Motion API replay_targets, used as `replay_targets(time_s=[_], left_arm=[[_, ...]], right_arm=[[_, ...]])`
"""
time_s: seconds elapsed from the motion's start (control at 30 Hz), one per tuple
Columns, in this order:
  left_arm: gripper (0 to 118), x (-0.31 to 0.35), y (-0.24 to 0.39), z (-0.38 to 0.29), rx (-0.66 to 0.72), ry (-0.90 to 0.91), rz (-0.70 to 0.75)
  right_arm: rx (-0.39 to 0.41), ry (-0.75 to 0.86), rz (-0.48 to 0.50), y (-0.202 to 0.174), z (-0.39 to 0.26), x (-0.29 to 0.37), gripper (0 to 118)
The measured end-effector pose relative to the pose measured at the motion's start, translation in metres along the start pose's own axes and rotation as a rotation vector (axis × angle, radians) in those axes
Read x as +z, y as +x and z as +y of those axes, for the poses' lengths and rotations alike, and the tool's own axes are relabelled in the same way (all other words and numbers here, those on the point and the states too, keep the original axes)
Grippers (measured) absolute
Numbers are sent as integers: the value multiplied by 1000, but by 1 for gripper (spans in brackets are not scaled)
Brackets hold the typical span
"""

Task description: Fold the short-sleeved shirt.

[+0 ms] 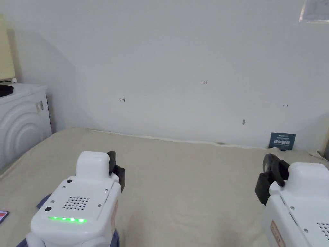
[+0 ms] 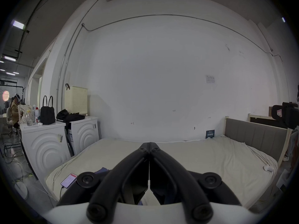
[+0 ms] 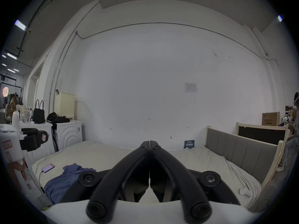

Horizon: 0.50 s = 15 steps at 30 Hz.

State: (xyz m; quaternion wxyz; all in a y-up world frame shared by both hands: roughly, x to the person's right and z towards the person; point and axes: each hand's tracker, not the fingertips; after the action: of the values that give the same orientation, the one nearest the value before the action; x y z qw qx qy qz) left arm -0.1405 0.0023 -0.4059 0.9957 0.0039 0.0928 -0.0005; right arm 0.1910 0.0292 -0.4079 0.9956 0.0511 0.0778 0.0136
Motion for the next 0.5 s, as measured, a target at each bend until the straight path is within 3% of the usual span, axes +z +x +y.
replay_targets(time_s=[0.23, 0.5], left_arm=[[0, -14, -39, -22, 6, -72, 58], [0, -84, -91, -96, 67, -331, 129]], right_arm=[[8, -41, 63, -21, -18, -19, 0], [7, -141, 119, -36, -63, -59, 0]])
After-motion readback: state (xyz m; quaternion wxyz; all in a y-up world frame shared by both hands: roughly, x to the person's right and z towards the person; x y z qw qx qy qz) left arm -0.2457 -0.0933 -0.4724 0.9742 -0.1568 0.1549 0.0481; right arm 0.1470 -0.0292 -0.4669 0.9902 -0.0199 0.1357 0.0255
